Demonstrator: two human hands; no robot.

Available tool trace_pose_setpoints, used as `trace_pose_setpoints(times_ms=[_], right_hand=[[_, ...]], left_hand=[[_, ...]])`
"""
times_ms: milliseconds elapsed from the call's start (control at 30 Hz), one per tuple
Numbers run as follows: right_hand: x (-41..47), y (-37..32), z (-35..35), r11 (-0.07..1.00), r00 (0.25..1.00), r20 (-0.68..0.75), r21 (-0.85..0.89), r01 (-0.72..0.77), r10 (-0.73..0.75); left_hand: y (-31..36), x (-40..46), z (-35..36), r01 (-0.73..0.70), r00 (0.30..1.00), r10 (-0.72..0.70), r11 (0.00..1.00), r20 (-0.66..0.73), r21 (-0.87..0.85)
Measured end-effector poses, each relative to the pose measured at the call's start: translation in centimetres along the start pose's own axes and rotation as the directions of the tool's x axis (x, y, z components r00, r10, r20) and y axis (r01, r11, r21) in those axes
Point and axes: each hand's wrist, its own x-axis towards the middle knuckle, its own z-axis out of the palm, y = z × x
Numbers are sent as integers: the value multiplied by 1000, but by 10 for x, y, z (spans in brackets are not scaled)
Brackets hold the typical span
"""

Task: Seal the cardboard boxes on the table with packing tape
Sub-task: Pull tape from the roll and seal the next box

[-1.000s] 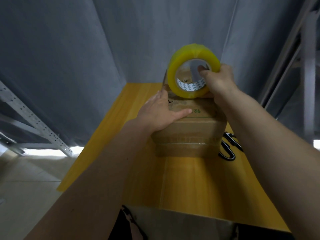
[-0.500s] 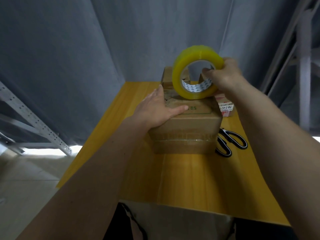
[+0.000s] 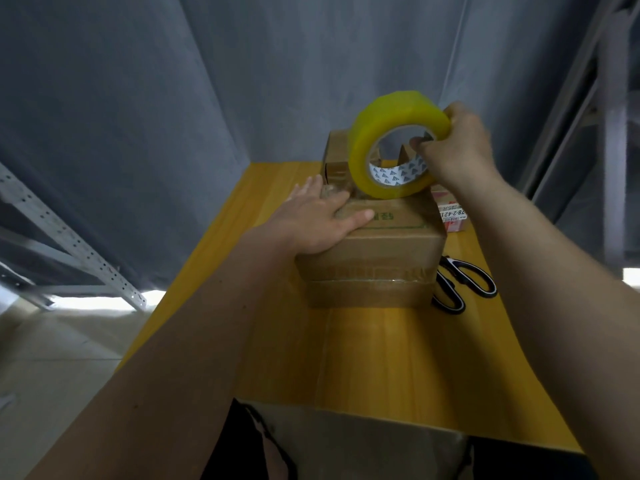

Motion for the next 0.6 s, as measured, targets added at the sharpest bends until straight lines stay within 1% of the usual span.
trace_pose_setpoints(times_ms=[67,133,233,300,333,367,433,500,600], right_hand=[[-5,5,10,993,997,-12,93,-68,70],[-10,8,22,976,991,-13,173,-130,134],[-11,7,30,942,984,-17,293,-163,176],[-10,6,31,929,981,-18,326,-176,192],[-9,7,32,926,981,-17,334,-176,192],[-9,8,32,923,982,-15,344,-174,191],[-9,9,33,913,981,-14,367,-177,196],[-9,10,33,909,980,-19,378,-177,199],[-9,10,32,908,979,-27,381,-177,202]], left_hand=[[6,2,0,5,1000,-6,998,17,64],[16,0,2,-36,999,39,993,-23,114],[21,-8,3,-134,979,143,988,-143,72],[18,-12,1,-165,974,173,984,-146,65],[17,-13,0,-161,977,172,983,-127,94],[18,-14,0,-138,983,152,982,-102,131],[21,-15,3,-43,997,55,983,-63,179],[22,-16,7,70,996,-59,979,-67,192],[25,-16,9,214,976,-202,959,-80,183]])
